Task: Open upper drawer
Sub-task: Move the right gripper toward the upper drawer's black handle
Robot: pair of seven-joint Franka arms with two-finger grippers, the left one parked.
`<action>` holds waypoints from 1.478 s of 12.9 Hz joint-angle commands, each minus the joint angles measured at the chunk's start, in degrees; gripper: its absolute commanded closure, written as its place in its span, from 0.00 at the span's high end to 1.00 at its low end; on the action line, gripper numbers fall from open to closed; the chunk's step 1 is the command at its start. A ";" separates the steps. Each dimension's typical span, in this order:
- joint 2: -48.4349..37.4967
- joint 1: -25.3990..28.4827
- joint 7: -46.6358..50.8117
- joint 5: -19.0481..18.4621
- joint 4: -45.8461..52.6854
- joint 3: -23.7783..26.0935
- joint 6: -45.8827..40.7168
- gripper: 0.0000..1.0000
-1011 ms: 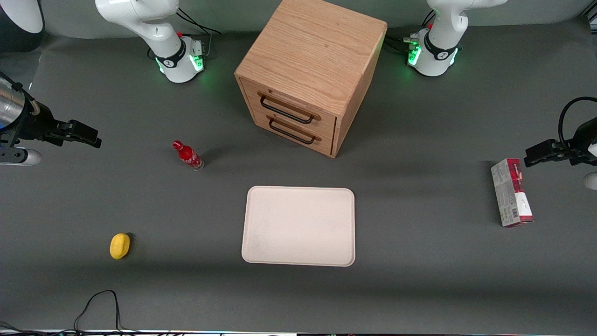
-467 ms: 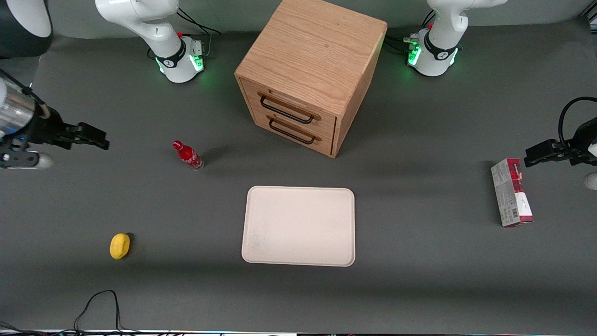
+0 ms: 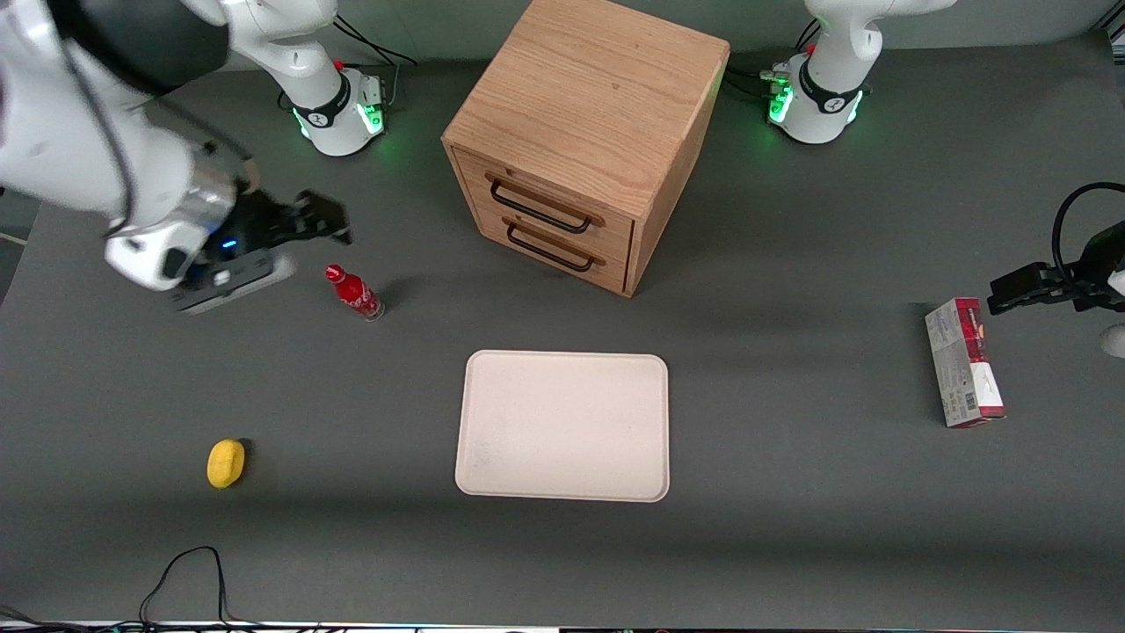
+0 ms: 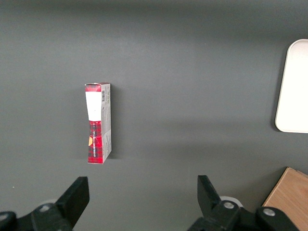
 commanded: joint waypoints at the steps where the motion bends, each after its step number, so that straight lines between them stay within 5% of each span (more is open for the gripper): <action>1: 2.85 -0.30 -7.96 0.82 1.77 6.81 -1.07 1.00; 5: 6.97 -0.21 -8.87 1.09 1.95 16.40 -0.45 1.00; 10: 12.60 -0.13 -8.96 0.83 1.34 21.77 6.03 1.00; 19: 15.95 0.84 -14.85 -4.36 -4.20 21.95 14.22 1.00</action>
